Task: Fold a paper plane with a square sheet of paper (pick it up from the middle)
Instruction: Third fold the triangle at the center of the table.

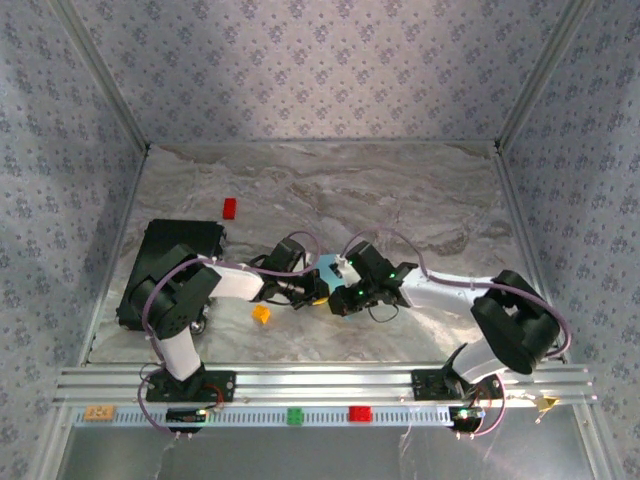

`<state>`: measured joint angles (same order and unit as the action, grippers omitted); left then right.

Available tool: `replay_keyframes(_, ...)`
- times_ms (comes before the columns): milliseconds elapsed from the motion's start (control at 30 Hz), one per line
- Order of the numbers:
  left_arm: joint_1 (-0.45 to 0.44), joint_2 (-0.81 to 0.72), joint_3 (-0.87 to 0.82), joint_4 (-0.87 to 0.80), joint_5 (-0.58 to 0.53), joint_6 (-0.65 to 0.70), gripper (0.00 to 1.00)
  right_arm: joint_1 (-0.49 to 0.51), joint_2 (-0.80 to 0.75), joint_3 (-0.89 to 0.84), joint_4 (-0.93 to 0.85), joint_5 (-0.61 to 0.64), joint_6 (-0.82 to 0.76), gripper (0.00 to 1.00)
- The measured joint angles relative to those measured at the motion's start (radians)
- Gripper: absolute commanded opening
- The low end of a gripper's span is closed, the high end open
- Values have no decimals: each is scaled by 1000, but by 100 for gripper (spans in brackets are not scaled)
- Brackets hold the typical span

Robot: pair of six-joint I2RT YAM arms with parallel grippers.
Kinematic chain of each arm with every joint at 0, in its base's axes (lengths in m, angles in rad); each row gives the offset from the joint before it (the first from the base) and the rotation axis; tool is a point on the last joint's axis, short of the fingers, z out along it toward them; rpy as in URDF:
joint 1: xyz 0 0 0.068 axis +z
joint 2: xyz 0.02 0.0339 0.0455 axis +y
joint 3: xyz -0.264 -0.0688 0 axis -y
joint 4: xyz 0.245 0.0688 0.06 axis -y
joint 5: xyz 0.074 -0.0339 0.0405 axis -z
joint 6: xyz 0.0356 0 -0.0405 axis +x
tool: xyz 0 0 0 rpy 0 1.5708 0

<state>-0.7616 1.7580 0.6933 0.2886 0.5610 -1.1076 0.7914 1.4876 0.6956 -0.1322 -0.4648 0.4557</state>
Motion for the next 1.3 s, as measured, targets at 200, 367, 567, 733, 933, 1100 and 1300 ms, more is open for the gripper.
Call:
replay_keyframes(200, 0, 5, 6, 0, 0, 0, 0, 10, 63, 31, -3, 5, 0, 6)
replay_keyframes(367, 0, 10, 11, 0, 0, 5, 0, 10, 92, 34, -21, 24, 0, 6)
replay_keyframes(567, 0, 12, 16, 0, 0, 7, 0, -2, 92, 26, -18, 26, 0, 6)
replay_keyframes(733, 0, 13, 18, 0, 0, 7, 0, -18, 92, -1, -8, 22, 1, 6)
replay_keyframes(933, 0, 15, 19, -1, 0, 8, 0, -29, 92, -24, 30, -1, 5, 7)
replay_keyframes(1100, 0, 18, 24, -2, 0, 9, 0, -39, 88, -44, 62, -21, 18, 7)
replay_keyframes(1300, 0, 21, 32, -20, -1, 15, 0, -44, 75, -69, 97, -23, 28, 8)
